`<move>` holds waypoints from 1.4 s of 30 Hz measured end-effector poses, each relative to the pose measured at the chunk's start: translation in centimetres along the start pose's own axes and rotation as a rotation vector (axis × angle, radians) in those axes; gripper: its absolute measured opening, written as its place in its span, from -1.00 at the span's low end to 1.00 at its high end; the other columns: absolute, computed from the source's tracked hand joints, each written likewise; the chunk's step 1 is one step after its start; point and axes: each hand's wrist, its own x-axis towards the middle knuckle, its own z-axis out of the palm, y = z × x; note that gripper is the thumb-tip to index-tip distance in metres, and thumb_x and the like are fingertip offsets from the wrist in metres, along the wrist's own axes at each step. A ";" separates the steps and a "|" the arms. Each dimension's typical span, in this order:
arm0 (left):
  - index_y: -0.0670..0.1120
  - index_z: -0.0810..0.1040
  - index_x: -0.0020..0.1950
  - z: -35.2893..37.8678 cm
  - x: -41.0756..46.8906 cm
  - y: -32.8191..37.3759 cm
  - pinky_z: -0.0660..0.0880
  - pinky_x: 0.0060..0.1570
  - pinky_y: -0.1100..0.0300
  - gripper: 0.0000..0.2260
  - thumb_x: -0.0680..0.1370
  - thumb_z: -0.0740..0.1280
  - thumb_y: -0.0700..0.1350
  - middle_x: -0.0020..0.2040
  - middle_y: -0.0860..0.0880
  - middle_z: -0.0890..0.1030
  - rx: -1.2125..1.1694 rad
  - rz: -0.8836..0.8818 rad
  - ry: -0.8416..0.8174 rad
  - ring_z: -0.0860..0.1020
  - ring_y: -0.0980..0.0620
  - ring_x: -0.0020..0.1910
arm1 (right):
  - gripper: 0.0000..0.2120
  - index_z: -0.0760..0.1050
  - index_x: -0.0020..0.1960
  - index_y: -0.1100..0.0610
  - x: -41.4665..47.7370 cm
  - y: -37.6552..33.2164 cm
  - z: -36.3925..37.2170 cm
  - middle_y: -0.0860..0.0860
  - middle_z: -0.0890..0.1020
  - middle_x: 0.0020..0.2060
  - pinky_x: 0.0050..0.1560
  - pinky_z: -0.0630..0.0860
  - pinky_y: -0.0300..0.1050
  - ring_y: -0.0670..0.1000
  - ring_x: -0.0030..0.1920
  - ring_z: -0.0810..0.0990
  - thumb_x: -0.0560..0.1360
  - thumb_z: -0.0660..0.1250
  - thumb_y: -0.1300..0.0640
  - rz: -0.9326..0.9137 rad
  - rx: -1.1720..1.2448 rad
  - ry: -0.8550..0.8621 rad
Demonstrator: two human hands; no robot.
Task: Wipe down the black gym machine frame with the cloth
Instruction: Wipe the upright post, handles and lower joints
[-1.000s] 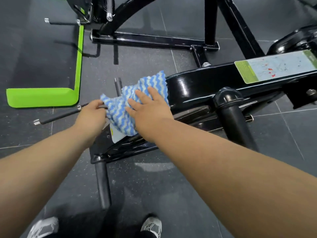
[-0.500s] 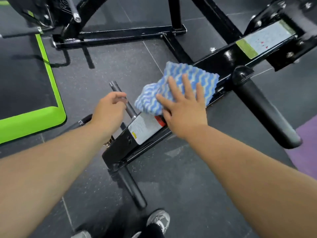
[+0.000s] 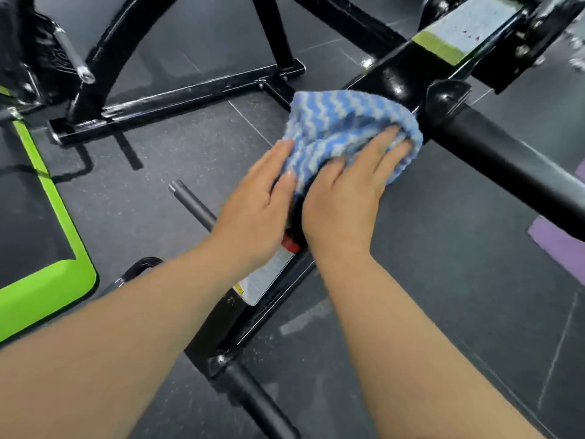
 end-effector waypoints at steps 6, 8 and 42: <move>-0.05 0.52 -0.15 0.3 0.5 -2.2 0.22 0.03 0.61 -0.76 0.63 0.20 0.03 0.27 0.23 0.43 -0.020 0.197 0.064 0.36 0.50 0.11 | -0.38 -0.14 0.55 0.02 -10.1 3.3 2.4 -0.05 0.11 0.51 0.43 0.24 -0.09 -0.09 0.48 0.17 0.61 0.12 0.05 0.047 0.237 -0.172; -0.01 0.44 -0.06 0.3 0.0 -3.6 0.28 0.05 0.45 -0.90 0.57 0.31 -0.01 0.27 0.21 0.41 0.106 0.263 0.059 0.38 0.37 0.13 | -0.57 0.20 0.41 0.14 -8.7 3.6 3.1 -0.02 0.38 0.33 0.24 0.36 -0.11 -0.12 0.29 0.39 0.60 0.11 -0.02 0.087 0.294 -0.091; -0.15 -0.12 0.57 4.8 -0.8 -10.7 -0.27 0.50 0.15 -0.43 0.61 -0.05 0.00 0.58 -0.06 -0.14 0.552 0.869 0.110 -0.22 0.10 0.54 | -0.48 0.39 0.42 -0.05 -6.7 9.4 4.9 -0.10 0.55 0.27 0.40 0.33 0.01 -0.07 0.28 0.49 0.59 -0.01 -0.26 0.124 0.734 -0.173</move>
